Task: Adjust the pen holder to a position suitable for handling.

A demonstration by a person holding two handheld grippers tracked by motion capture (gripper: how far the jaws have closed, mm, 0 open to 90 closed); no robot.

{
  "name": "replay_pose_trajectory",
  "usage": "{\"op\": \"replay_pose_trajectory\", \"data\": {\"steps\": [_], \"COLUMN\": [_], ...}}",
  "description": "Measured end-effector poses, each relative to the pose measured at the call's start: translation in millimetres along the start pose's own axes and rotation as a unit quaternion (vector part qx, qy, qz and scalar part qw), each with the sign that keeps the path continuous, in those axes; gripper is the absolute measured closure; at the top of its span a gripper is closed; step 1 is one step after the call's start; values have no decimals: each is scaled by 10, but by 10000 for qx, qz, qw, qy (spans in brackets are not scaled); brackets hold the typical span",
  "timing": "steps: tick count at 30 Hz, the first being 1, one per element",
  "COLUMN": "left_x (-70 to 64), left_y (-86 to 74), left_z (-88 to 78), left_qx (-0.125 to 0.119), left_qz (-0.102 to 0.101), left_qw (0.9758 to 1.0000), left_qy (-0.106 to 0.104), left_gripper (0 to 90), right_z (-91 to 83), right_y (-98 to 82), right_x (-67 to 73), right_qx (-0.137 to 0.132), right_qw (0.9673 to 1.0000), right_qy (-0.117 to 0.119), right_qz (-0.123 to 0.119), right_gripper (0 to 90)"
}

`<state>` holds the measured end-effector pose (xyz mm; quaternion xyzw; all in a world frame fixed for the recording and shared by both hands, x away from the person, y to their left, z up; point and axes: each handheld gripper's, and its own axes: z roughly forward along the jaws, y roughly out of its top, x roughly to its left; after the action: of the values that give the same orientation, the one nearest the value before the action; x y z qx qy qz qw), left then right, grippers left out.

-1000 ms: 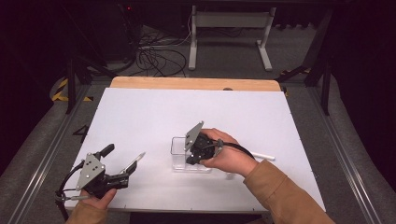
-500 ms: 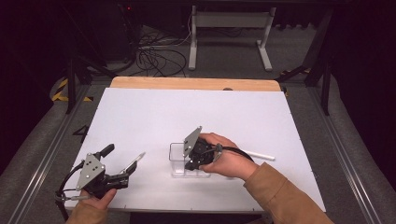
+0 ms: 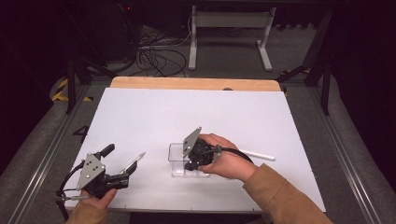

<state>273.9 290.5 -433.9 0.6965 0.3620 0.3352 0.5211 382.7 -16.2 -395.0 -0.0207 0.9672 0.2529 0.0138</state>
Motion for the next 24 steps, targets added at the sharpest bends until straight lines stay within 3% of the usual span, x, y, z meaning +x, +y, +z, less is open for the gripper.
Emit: {"op": "replay_pose_trajectory", "data": {"steps": [10, 16, 17, 18, 24], "left_x": [1, 2, 3, 3, 3], "left_y": [-1, 0, 1, 2, 11], "left_z": [1, 4, 5, 9, 22], "left_qx": [-4, 5, 6, 5, 45], "left_qz": [-10, 6, 5, 4, 32], "left_qw": [10000, 10000, 10000, 10000, 10000], "left_qy": [1, -7, -7, -13, -8], "left_gripper": [78, 78, 78, 78, 76], "right_z": [0, -50, -74, -138, -297], "right_y": [4, -6, -8, -15, -30], "right_x": [9, 22, 24, 21, 39], "right_qx": [-35, -181, -220, -446, -864], "right_qw": [10000, 9998, 9996, 9987, 9954], "right_qy": [-41, -46, -90, -155, -375], "right_qz": [51, 102, 118, 166, 192], "right_gripper": [866, 769, 739, 693, 560]}}
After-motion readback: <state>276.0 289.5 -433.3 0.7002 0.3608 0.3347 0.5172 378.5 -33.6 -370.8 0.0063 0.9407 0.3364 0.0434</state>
